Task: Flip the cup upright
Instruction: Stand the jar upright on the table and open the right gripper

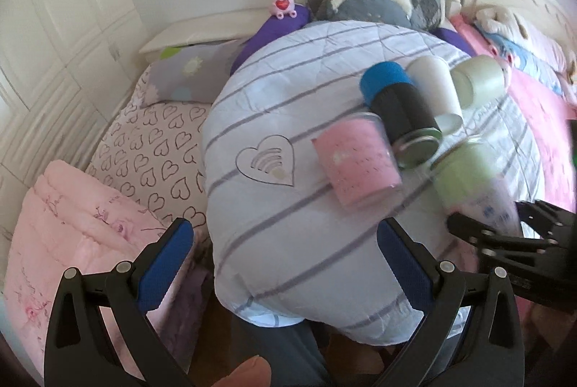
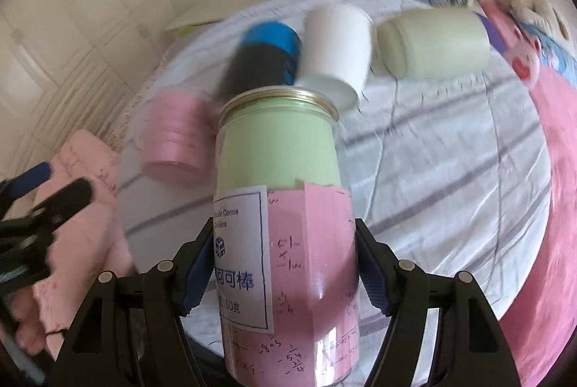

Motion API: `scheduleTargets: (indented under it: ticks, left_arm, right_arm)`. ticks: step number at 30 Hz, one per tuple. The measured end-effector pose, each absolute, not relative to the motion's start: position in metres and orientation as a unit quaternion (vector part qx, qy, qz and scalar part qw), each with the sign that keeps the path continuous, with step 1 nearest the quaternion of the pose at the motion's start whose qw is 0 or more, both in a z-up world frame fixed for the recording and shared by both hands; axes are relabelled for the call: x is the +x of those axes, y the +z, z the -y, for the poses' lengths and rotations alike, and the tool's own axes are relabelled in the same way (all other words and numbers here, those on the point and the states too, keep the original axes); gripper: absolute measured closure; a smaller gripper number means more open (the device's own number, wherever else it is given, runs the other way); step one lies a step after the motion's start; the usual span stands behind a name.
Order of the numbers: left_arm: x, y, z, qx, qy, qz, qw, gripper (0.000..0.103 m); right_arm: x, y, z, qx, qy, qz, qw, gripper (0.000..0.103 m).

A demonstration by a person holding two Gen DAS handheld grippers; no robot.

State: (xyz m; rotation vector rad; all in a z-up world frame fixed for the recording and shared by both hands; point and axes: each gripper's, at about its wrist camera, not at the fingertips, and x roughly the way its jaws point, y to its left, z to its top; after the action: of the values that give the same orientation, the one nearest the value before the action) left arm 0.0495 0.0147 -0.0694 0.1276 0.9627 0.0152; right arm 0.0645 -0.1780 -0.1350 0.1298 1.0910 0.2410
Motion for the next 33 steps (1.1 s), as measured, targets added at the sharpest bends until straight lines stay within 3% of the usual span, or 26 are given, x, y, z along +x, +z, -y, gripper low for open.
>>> scheduleTargets:
  ticks: [2, 3, 18, 33]
  left_arm:
    - [0.045, -0.068, -0.011, 0.062, 0.008, -0.461, 0.885, 0.0]
    - [0.044, -0.066, -0.009, 0.062, 0.009, -0.46, 0.886, 0.0]
    - [0.012, -0.045, 0.02, 0.056, 0.009, -0.44, 0.896, 0.0]
    - [-0.014, -0.044, 0.06, 0.061, -0.004, -0.44, 0.896, 0.0]
  right_arm:
    - [0.066, -0.14, 0.176, 0.059, 0.108, -0.521, 0.845, 0.029]
    - [0.066, -0.142, 0.177, 0.062, 0.107, -0.521, 0.844, 0.02]
    - [0.003, -0.035, 0.223, 0.08, 0.095, -0.372, 0.92, 0.02]
    - [-0.038, -0.033, 0.258, 0.098, 0.071, -0.36, 0.925, 0.02]
